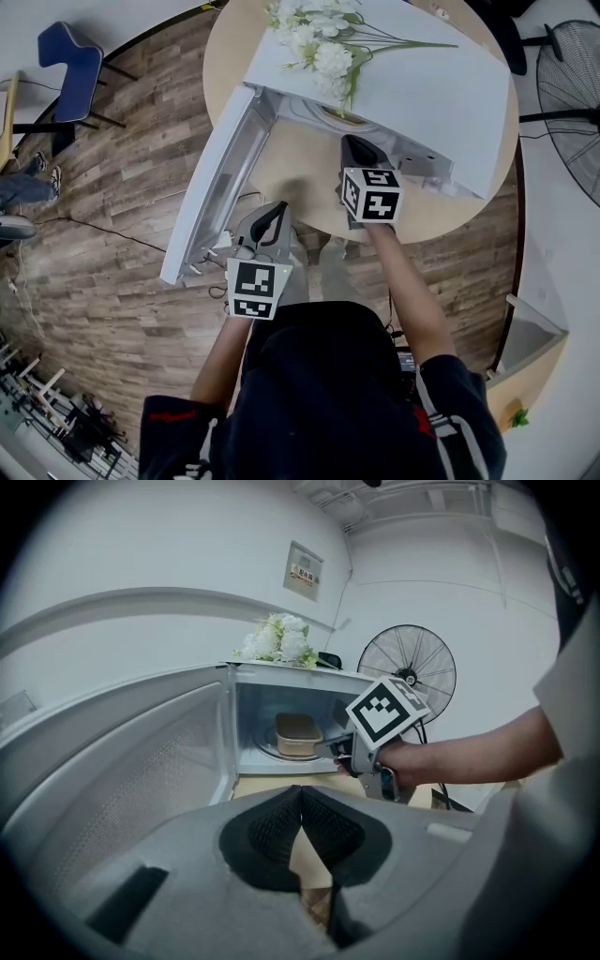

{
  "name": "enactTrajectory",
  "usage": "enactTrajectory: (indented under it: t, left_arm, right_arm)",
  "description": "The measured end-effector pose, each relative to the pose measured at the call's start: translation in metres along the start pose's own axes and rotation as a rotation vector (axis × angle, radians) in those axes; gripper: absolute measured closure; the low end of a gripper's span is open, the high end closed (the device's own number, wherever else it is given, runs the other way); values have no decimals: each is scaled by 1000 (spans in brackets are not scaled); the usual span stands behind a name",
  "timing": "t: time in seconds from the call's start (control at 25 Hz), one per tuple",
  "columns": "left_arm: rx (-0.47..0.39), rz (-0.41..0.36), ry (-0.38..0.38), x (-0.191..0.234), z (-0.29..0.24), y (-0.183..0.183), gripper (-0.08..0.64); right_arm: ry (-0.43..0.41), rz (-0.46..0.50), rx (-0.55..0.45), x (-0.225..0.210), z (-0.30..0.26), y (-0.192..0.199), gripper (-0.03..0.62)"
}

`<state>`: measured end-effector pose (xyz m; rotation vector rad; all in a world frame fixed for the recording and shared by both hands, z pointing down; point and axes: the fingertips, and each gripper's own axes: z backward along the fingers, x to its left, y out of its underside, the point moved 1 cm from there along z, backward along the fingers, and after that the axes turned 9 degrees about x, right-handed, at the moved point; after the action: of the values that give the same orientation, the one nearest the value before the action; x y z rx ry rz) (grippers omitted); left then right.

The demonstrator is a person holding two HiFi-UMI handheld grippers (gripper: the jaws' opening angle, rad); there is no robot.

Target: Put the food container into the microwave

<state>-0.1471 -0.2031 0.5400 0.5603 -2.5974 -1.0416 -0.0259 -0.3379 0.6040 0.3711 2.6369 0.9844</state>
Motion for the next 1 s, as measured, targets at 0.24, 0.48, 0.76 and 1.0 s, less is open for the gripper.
enactTrajectory:
  t: [0.24,0.48,0.76,1.0]
  left_arm:
    - [-60,-20,-14,-3,17,-18,545]
    - [-146,-42,-37,-8,44,-45,545]
    - [-244,-124,-64,-18,75,-81,545]
    - [-326,-138,-98,-4,99,-114,545]
  right_arm:
    - [-43,14,-23,16,37,5,580]
    - [-92,23,-106,36,85,-9,581]
    - [-142,66,-216,53,145,-44,581]
    - [-154,94,-305,60,189,-75,581]
